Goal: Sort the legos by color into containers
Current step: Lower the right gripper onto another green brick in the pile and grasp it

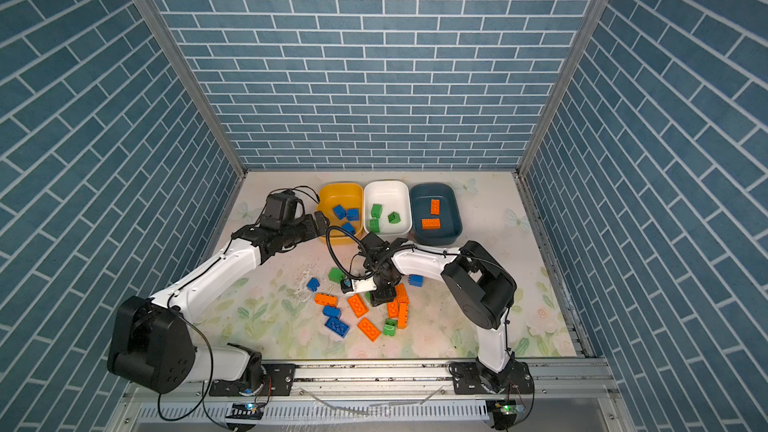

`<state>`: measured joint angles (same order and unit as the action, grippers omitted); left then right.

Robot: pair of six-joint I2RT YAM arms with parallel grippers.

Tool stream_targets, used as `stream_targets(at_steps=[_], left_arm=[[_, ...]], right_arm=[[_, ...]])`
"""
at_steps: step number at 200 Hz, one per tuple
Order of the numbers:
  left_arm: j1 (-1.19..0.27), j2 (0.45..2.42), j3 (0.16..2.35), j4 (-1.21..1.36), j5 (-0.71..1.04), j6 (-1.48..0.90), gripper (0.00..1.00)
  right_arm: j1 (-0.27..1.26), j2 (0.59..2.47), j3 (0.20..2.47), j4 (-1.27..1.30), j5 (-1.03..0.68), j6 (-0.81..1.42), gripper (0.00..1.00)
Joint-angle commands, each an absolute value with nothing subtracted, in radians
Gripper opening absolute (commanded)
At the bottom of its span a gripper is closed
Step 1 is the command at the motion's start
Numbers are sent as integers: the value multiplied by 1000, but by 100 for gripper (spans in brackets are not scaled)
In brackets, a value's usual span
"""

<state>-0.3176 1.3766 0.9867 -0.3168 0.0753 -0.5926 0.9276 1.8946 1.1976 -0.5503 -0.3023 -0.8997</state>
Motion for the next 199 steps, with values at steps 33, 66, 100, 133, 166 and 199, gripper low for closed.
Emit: stream_targets(at_steps=[33,66,100,133,166,199], left_arm=[[-321,1390,970,-314,79,-594,99],[-324,1387,963,-332,74,-590,99],[-355,1401,966,-376,63,-582,99],[-369,1397,953,-405,31,-593,99],[-368,1375,929,-406,-12,-623,99],[-367,1384,925,-399,-12,-631,99]], right_arm=[[931,1890,1214,-545,-350,-912,42],[916,1851,1178,-484,-372,-862,37],[893,1789,1122,-392,-395,-802,40],[892,1788,1109,-367,-421,-794,49],[897,1819,1128,-342,-468,-779,63],[907,1882,1175,-393,-458,-823,65]])
